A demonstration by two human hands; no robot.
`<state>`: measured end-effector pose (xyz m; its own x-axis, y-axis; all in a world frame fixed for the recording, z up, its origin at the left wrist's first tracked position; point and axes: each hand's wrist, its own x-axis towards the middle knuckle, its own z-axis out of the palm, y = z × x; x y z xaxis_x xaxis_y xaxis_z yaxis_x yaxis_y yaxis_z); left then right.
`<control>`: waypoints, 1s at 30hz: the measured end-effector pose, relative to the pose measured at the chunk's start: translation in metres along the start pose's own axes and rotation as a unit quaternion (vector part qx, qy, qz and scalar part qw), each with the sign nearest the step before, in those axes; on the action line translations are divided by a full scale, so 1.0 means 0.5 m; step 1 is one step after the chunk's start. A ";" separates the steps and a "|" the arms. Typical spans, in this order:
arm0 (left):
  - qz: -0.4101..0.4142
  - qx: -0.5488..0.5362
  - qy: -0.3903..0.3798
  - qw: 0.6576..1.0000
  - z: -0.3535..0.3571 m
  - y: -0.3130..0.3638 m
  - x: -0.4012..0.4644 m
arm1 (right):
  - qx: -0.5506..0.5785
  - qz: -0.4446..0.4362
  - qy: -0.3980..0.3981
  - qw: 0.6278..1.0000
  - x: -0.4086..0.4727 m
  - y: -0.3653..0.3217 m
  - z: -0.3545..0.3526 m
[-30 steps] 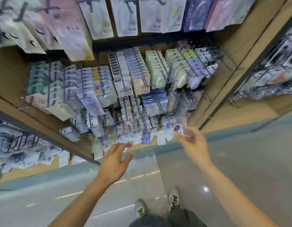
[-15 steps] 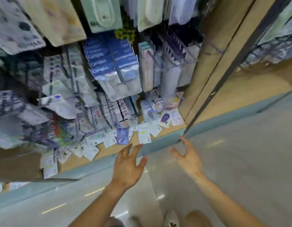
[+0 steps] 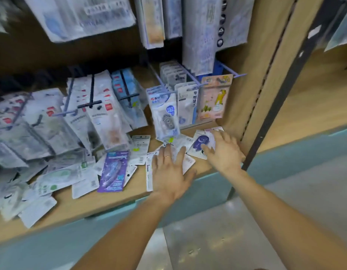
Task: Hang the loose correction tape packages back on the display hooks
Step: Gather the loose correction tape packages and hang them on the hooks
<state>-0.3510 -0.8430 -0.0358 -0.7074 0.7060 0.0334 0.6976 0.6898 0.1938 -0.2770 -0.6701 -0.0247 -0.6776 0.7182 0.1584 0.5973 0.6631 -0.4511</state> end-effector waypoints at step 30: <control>0.016 -0.089 0.314 0.945 -0.029 -0.052 -0.063 | 0.119 -0.022 0.145 0.982 -0.090 -0.132 0.049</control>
<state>-0.3487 -0.8855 -0.0277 -0.6529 0.4537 0.6066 0.7294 0.5923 0.3422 -0.2965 -0.7514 -0.0233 -0.5296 0.7424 0.4104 0.4290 0.6518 -0.6254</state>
